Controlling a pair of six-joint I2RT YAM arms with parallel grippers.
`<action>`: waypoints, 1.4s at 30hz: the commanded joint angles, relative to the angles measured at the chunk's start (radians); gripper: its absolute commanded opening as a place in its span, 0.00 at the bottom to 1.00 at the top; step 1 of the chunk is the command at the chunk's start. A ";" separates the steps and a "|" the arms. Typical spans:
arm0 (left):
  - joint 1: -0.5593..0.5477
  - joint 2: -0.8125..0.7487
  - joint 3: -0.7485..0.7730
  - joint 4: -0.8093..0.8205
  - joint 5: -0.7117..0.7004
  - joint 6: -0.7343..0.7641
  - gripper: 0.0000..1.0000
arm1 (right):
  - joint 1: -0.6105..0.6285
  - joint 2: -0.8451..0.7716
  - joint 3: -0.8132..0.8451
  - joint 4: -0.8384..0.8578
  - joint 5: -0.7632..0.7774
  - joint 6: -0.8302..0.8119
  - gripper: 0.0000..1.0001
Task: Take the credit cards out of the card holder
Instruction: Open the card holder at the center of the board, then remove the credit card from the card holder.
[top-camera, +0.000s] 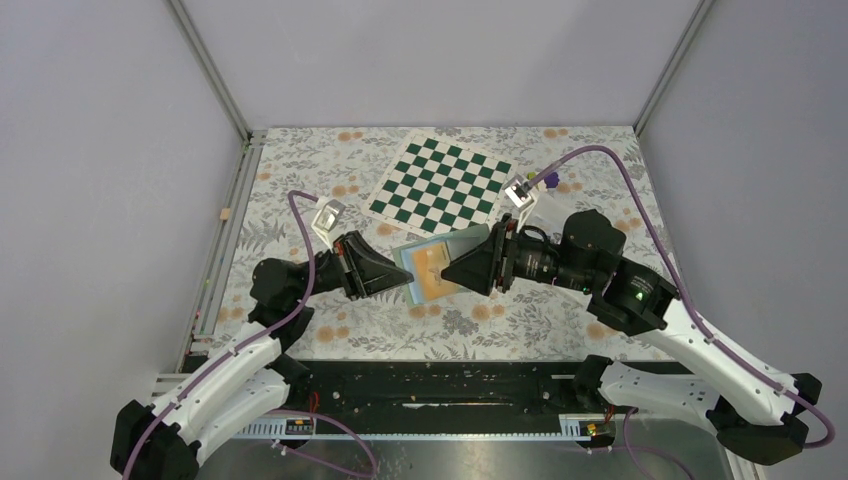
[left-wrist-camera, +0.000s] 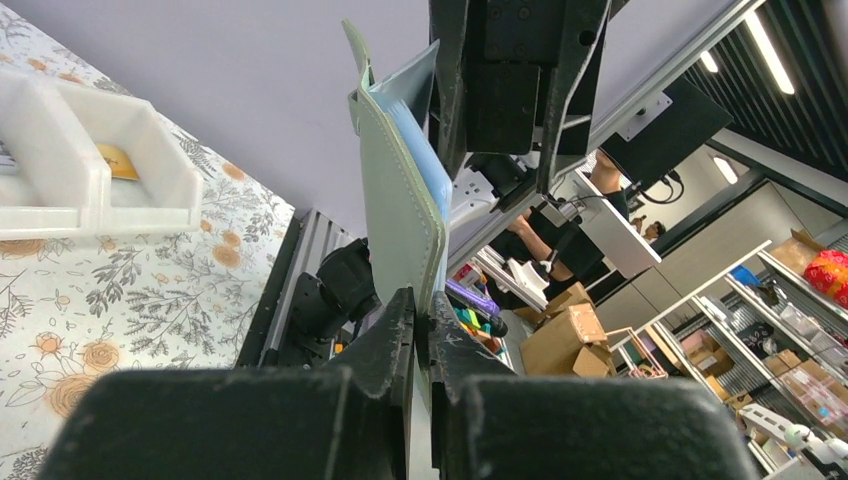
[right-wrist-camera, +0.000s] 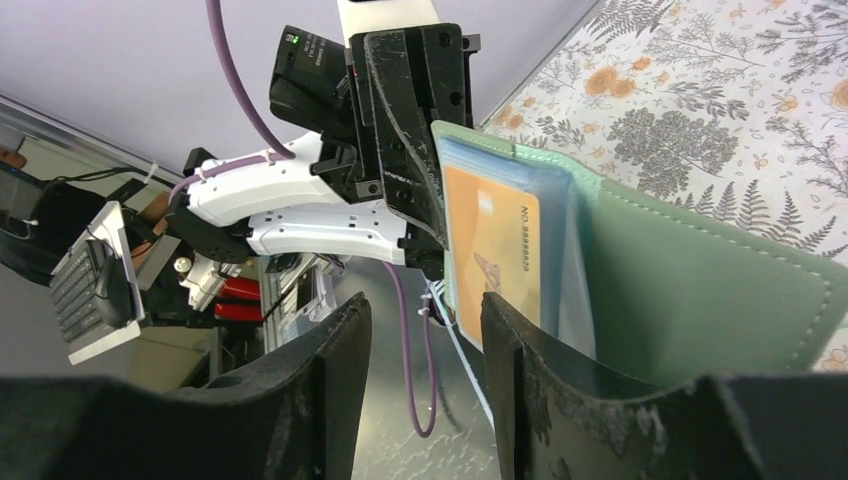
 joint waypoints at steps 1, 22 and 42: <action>0.000 -0.021 0.008 0.085 0.046 0.006 0.00 | -0.019 -0.026 0.026 -0.017 -0.018 -0.068 0.51; -0.001 0.002 0.019 0.164 0.078 -0.038 0.00 | -0.064 0.005 -0.056 0.107 -0.193 -0.038 0.51; -0.002 0.003 0.008 0.171 0.086 -0.039 0.00 | -0.110 0.039 -0.176 0.448 -0.402 0.154 0.34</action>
